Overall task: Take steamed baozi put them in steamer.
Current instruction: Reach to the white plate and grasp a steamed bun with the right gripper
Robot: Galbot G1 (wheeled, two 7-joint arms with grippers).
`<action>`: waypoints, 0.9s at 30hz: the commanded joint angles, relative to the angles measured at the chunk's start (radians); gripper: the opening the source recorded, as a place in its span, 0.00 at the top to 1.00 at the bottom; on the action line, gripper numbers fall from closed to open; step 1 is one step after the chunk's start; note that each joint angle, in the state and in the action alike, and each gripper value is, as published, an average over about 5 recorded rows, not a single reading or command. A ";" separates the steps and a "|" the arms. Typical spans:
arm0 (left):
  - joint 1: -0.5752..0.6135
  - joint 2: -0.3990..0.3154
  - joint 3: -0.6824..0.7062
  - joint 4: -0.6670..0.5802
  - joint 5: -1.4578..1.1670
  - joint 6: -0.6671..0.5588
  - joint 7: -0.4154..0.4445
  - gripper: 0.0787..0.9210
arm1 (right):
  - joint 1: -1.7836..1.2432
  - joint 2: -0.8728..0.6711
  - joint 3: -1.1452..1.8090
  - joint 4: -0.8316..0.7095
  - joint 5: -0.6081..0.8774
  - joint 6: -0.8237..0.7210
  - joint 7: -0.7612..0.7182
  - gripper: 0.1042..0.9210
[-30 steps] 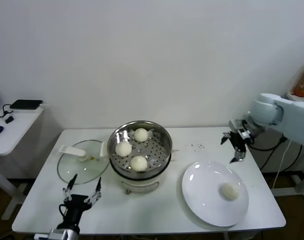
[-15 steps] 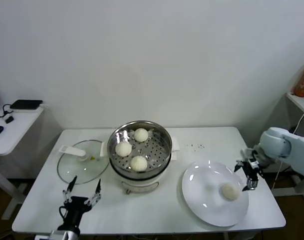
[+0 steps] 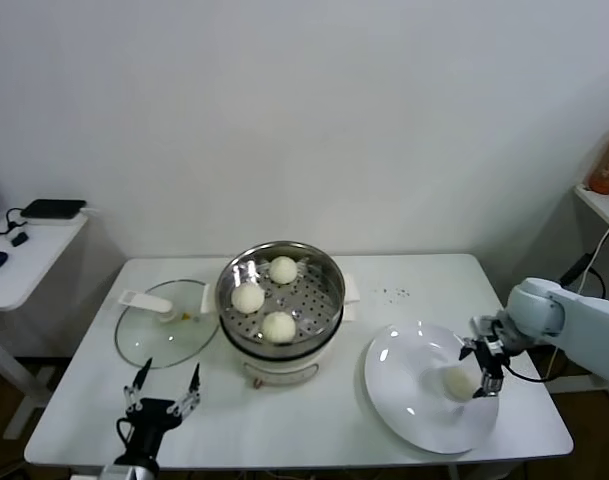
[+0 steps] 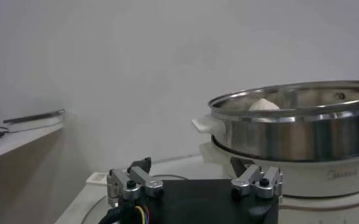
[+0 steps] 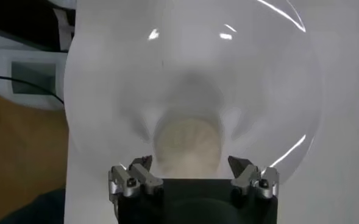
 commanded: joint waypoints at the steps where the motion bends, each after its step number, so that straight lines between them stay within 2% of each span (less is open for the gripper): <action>1: -0.001 -0.002 0.002 0.003 0.003 0.001 -0.001 0.12 | -0.061 0.019 0.040 -0.017 -0.009 0.000 0.011 0.12; 12: -0.003 -0.002 0.004 0.005 0.006 0.002 -0.001 0.12 | -0.070 0.023 0.056 -0.025 -0.007 -0.001 0.005 0.13; 15: -0.003 -0.002 0.003 0.005 0.005 0.001 -0.001 0.12 | -0.066 0.023 0.055 -0.028 -0.006 -0.001 0.003 0.19; 20: -0.003 -0.003 0.002 0.006 0.005 0.000 -0.001 0.12 | -0.057 0.019 0.053 -0.025 0.003 -0.002 0.001 0.35; 27: -0.005 -0.002 0.000 0.007 0.002 -0.001 -0.001 0.12 | 0.058 0.016 -0.007 -0.003 0.088 -0.018 0.002 0.38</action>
